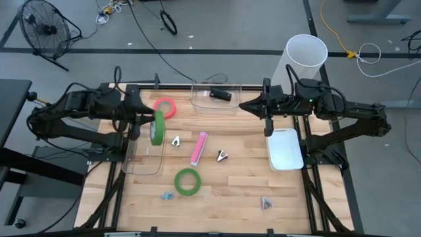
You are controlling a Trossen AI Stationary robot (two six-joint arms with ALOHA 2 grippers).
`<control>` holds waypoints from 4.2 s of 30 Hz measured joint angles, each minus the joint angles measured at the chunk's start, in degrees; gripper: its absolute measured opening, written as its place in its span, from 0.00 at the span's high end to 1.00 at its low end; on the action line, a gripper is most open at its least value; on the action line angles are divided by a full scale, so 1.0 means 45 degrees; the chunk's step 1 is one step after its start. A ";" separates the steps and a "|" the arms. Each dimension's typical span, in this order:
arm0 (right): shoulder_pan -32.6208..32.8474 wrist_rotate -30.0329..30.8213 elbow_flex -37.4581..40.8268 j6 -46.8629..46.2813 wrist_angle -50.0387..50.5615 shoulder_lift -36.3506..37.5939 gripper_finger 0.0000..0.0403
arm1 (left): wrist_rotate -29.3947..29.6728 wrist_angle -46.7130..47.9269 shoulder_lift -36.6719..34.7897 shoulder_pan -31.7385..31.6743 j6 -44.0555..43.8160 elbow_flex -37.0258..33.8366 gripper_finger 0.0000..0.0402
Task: Pick and place Stapler, Stapler remover, tape
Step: Put the top green tape into the bottom transparent bin, then put the black staple remover into the white bin
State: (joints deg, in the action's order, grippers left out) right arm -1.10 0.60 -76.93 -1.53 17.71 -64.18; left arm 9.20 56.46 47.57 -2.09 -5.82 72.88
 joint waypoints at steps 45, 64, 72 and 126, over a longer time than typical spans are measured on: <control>0.0000 -0.0033 0.0000 0.0250 0.0108 -0.0024 1.00 | -0.0099 0.3335 0.1608 0.0000 -0.0323 -0.4897 0.77; 0.0000 -0.0029 0.0000 0.0235 0.0210 -0.0024 1.00 | -0.0103 0.3347 0.1603 0.0000 -0.0226 -0.5901 0.75; 0.0000 -0.0029 0.0000 0.0235 0.0234 -0.0024 1.00 | -0.0115 0.3241 0.1603 0.0000 -0.0230 -0.5901 0.61; 0.0000 -0.0029 0.0005 0.0352 0.0409 -0.0029 1.00 | -0.1546 -0.5265 0.1608 0.0728 -0.0879 -0.3750 0.47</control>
State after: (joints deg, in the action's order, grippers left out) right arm -1.10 0.47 -76.90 0.05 19.55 -64.31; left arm 2.24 32.77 54.81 1.19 -9.77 56.01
